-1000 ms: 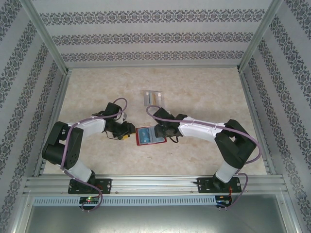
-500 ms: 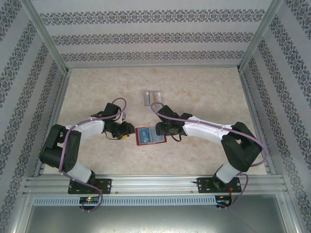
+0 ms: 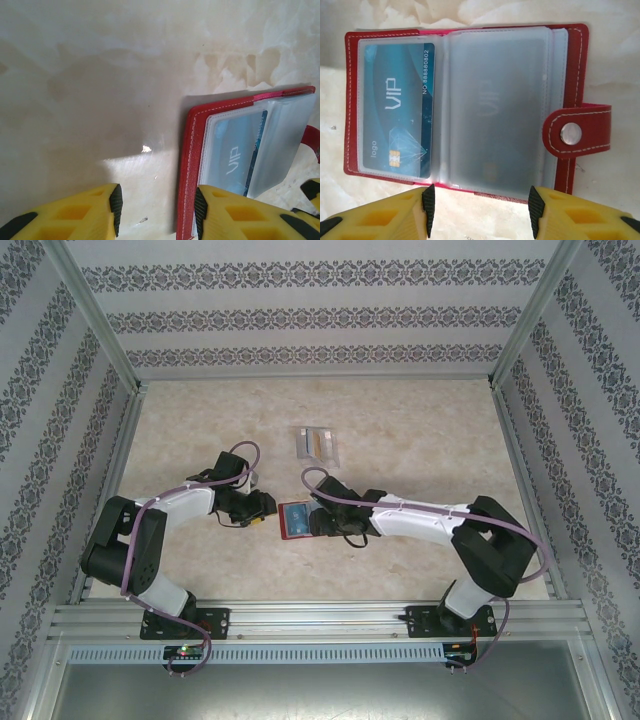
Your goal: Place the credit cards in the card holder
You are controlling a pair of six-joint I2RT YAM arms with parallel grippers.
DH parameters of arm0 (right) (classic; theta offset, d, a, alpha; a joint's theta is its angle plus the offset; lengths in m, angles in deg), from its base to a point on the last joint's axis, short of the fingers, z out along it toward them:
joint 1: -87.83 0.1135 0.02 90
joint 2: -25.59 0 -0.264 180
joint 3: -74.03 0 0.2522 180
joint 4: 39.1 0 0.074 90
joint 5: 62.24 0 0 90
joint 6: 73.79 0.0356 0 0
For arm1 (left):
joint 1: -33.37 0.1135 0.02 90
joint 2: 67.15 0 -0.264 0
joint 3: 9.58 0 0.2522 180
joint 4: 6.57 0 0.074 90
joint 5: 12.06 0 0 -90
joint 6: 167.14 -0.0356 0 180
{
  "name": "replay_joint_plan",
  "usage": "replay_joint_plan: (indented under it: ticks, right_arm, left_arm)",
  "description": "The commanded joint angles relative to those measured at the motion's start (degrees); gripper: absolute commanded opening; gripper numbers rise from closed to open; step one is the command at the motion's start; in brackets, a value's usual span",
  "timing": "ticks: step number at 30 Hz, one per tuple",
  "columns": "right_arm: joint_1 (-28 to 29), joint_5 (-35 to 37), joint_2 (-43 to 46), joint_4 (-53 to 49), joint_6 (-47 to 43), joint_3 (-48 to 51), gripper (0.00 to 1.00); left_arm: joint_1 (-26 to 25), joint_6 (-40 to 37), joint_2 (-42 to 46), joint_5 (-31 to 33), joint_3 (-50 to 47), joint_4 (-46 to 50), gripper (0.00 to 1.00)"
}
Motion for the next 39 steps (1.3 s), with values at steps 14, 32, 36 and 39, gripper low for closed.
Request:
replay_joint_plan:
  ticks: [14,32,36,39]
  right_arm:
    - [-1.4,-1.1,-6.4,2.4,-0.9,-2.5,0.56]
    - [-2.5,-16.3,-8.5,15.9,-2.2,-3.0,0.55]
    - [-2.6,-21.2,-9.5,18.5,-3.9,-4.1,0.55]
    - [-2.6,-24.3,-11.1,19.7,-4.5,-5.4,0.55]
  left_arm:
    - [-0.7,-0.8,1.7,0.8,0.3,-0.8,0.45]
    - [-0.4,1.0,0.7,0.5,0.1,-2.6,0.45]
    - [0.0,1.6,1.7,1.4,0.0,-2.6,0.45]
    - [1.0,2.5,2.2,1.9,0.3,-1.5,0.45]
